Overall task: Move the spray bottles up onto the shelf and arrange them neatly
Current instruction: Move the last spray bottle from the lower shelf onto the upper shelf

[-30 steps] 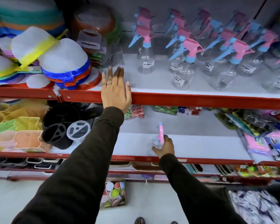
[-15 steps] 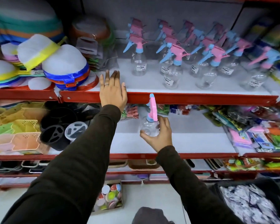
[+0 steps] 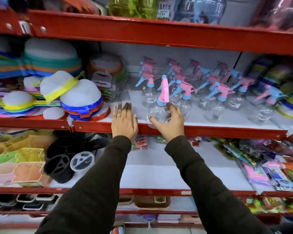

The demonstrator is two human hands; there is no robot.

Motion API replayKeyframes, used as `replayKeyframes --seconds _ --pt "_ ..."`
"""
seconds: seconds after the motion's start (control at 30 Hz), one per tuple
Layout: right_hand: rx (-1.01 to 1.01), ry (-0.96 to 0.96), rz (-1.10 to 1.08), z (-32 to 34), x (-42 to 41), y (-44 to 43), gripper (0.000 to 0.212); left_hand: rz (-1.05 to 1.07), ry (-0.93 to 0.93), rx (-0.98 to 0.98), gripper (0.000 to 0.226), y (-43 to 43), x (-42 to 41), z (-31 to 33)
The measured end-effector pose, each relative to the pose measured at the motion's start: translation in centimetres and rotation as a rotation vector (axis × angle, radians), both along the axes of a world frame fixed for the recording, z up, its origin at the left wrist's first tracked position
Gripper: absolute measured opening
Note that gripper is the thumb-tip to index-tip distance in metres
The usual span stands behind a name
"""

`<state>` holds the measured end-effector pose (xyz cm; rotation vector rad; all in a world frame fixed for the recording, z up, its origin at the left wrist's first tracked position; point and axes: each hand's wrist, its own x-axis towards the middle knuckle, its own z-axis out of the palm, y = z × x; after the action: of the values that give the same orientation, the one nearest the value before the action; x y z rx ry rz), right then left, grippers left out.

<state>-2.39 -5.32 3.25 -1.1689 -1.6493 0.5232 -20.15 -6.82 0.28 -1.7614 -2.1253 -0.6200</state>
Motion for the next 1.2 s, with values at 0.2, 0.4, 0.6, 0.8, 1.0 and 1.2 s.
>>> replayKeyframes --seconds 0.2,0.4,0.6,0.8,1.0,1.2 --pt "-0.112 -0.140 -0.008 0.8 -1.8 4.0 0.067 0.000 -0.020 0.004 0.059 -0.1 0.0 0.1" --pt "-0.131 -0.215 0.003 0.4 -2.5 5.3 0.069 0.005 -0.018 0.002 0.059 0.1 0.1 0.2" --pt "-0.116 -0.213 0.005 0.2 -2.7 5.0 0.080 0.016 -0.010 -0.004 0.059 0.1 0.1 0.2" --pt "-0.059 -0.197 -0.073 0.5 -3.2 5.0 0.076 0.020 -0.010 -0.013 0.061 0.2 0.1 0.1" --pt "-0.135 -0.110 0.045 0.4 -2.6 5.4 0.068 0.035 -0.006 -0.013 0.064 0.1 0.2 0.1" --pt "-0.185 -0.158 0.117 0.8 -2.4 5.8 0.072 0.035 -0.002 -0.020 0.062 0.2 0.2 0.1"
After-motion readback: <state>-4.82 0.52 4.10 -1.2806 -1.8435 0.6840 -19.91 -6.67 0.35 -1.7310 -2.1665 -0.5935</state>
